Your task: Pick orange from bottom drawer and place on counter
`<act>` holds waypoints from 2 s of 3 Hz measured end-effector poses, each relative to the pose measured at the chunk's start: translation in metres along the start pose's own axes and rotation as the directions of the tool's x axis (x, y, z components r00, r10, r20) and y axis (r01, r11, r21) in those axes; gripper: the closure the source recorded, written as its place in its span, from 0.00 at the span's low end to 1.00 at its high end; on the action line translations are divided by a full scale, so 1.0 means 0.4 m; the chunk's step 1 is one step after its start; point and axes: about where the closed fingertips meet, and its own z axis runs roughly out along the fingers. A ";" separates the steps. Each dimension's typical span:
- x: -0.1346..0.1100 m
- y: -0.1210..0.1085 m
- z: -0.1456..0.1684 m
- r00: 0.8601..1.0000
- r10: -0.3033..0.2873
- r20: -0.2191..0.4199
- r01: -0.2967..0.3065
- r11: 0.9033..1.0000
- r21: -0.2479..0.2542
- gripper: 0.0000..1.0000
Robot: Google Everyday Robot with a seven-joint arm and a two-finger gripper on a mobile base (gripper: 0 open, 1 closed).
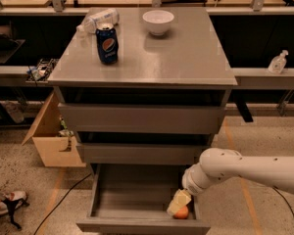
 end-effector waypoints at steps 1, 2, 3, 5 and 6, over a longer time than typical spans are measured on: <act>-0.001 -0.021 0.102 1.000 -0.023 0.021 0.024 0.999 -0.036 0.00; -0.002 -0.047 0.208 0.999 0.007 0.040 -0.005 0.998 -0.058 0.00; 0.017 -0.096 0.292 0.996 0.064 0.057 -0.062 0.997 -0.044 0.00; 0.090 -0.215 0.422 0.980 0.191 0.064 -0.191 0.982 -0.015 0.00; 0.091 -0.213 0.427 0.979 0.193 0.063 -0.192 0.981 -0.019 0.00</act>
Offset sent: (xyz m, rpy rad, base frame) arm 0.0418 0.0374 -0.1299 0.1037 0.0500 -0.0332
